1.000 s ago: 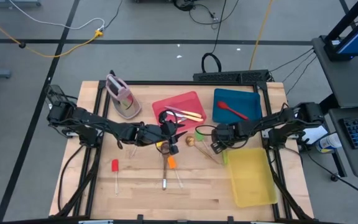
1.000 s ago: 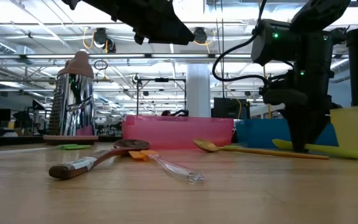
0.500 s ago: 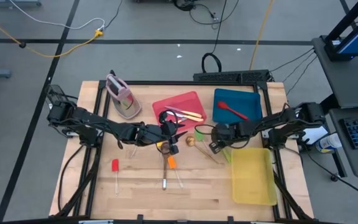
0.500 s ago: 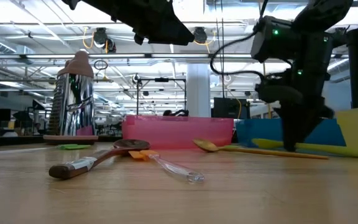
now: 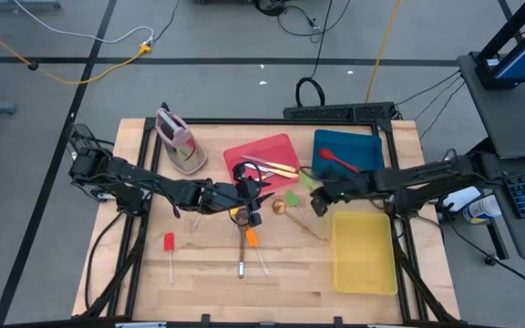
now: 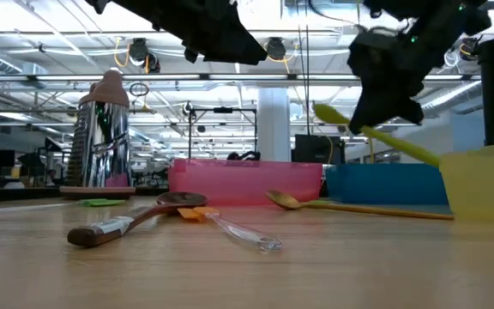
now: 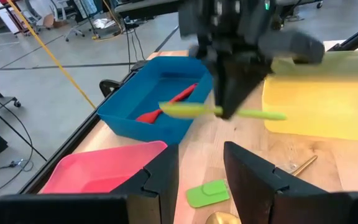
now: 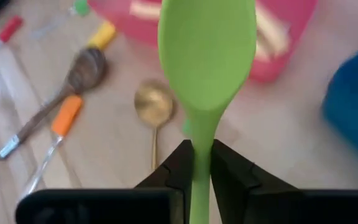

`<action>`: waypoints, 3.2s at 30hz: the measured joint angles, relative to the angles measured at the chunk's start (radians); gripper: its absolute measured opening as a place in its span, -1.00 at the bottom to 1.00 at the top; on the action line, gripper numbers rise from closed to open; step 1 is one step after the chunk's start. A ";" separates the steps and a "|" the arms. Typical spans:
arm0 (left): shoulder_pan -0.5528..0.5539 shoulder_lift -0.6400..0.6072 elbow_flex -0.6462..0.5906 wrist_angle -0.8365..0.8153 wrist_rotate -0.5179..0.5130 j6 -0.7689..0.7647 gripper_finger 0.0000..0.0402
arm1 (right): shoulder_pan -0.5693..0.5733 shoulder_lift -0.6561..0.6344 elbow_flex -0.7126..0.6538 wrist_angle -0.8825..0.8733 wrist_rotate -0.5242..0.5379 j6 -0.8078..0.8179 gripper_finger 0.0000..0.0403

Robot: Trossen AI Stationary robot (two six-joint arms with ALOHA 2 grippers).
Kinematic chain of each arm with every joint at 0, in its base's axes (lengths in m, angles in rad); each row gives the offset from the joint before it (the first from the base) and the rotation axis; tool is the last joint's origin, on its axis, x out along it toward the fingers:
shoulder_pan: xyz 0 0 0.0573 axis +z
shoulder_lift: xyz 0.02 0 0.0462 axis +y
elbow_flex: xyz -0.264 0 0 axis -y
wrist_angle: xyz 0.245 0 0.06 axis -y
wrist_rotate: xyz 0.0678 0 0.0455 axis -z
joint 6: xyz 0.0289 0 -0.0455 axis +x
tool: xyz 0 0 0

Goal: Pick & Place Kitchen Items
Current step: Put the green serving spoon into the blue bin, then put the gold serving spoon into the blue bin

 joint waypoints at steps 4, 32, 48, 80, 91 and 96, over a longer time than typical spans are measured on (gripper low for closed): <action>0.000 0.000 0.000 0.000 0.000 0.000 -0.35 | -0.012 -0.072 0.000 -0.005 0.183 -0.172 -0.84; 0.000 0.000 0.000 -0.005 0.000 0.000 -0.35 | -0.439 -0.107 -0.286 -0.049 0.359 -0.516 -0.79; 0.000 0.000 0.000 -0.005 -0.001 0.002 -0.35 | -0.443 -0.108 -0.341 0.116 0.298 -0.525 -0.73; 0.000 0.000 0.000 -0.005 -0.001 -0.051 -0.35 | -0.014 -0.103 -0.343 0.879 0.026 -0.614 -0.16; 0.000 0.000 0.000 0.002 -0.001 -0.095 -0.35 | 0.284 0.244 -0.197 0.944 0.422 -0.576 -0.17; 0.000 0.000 0.000 0.004 -0.001 -0.110 -0.35 | 0.280 0.396 -0.067 0.806 0.443 -0.433 -0.17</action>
